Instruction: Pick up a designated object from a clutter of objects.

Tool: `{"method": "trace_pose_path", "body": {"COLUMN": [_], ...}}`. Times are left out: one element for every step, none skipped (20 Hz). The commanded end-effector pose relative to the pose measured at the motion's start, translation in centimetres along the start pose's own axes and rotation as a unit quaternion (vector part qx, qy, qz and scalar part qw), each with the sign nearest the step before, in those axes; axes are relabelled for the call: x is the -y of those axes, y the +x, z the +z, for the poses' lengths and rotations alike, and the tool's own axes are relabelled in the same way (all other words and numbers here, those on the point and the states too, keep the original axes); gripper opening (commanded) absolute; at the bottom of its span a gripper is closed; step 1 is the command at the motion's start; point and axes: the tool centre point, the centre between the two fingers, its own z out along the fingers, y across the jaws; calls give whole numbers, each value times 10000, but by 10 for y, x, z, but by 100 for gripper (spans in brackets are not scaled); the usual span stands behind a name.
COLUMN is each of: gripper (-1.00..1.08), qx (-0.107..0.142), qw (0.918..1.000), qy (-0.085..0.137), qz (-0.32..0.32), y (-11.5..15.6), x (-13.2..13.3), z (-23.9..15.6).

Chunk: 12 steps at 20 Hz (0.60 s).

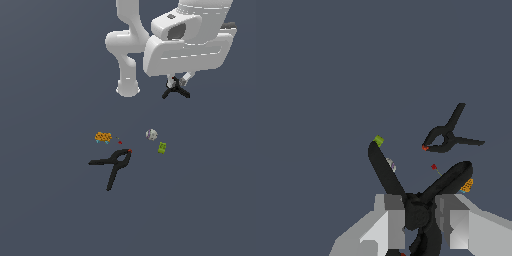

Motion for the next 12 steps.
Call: {"method": "trace_pose_path", "body": {"gripper": [-100, -100, -100, -100, -100, -100, -100, -100, -100, -100, -100, -100], "qx": [6, 8, 8, 10, 10, 10, 12, 12, 12, 12, 12, 12], "qw": [10000, 10000, 10000, 10000, 10000, 10000, 10000, 10000, 10000, 10000, 10000, 10000], "qy": [4, 7, 7, 10, 10, 10, 12, 12, 12, 12, 12, 12], "qz": [5, 4, 4, 4, 4, 4, 4, 4, 4, 4, 4, 4], "y": [5, 6, 8, 9, 10, 11, 12, 12, 13, 13, 13, 13], "x": [8, 10, 13, 15, 16, 18, 19, 20, 20, 20, 20, 20], "z": [-10, -12, -15, -17, -19, -21, -22, -23, -24, -24, -25, -25]}}
